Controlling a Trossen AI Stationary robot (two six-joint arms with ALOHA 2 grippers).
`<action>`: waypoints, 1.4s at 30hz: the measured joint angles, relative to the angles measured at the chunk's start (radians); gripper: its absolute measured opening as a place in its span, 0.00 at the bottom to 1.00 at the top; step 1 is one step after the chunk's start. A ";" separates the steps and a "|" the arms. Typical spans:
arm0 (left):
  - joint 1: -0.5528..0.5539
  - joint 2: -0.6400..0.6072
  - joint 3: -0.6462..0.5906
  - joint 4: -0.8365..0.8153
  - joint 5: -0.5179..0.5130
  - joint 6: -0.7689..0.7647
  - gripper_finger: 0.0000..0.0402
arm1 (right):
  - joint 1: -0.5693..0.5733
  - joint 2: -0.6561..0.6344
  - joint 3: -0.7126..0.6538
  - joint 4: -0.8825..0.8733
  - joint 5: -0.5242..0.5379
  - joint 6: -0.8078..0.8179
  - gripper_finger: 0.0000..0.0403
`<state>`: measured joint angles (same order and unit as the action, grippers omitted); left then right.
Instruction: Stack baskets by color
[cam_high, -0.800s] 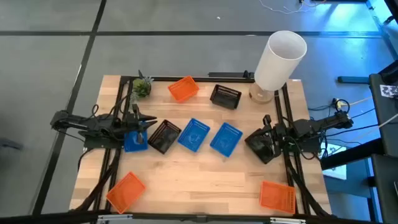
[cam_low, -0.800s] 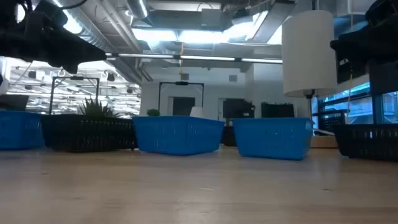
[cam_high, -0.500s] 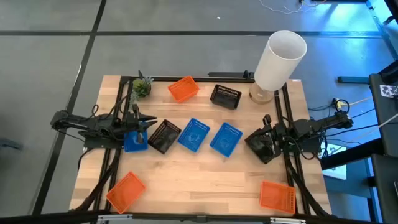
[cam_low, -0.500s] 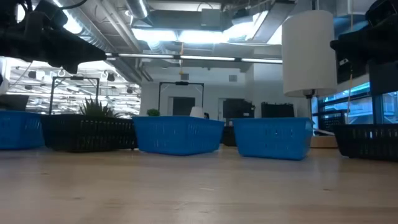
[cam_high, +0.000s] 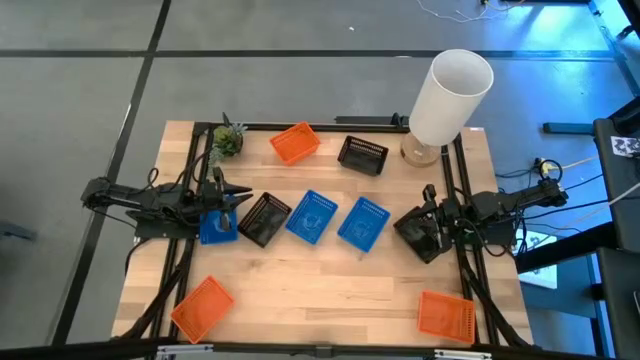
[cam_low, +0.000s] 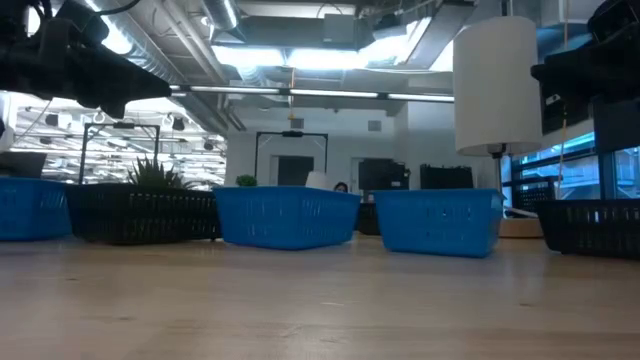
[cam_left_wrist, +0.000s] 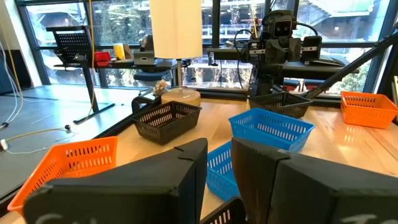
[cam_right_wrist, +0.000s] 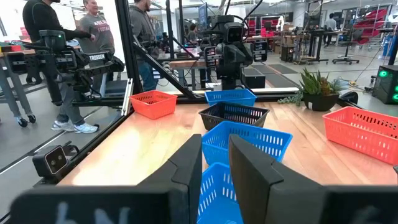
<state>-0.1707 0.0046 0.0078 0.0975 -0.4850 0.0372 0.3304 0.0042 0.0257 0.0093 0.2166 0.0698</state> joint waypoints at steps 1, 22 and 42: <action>0.000 0.000 0.000 0.000 0.000 0.000 0.16 | 0.000 0.000 0.000 0.000 0.000 0.000 0.19; 0.000 0.000 0.000 0.000 0.000 0.000 0.16 | 0.000 0.000 0.000 0.000 0.000 0.000 0.19; 0.000 0.000 0.000 0.003 0.001 0.069 0.16 | 0.000 0.000 0.000 0.006 0.000 -0.340 0.19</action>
<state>-0.1707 0.0047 0.0076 0.1003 -0.4843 0.1063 0.3302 0.0044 0.0257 0.0156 0.2169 -0.2703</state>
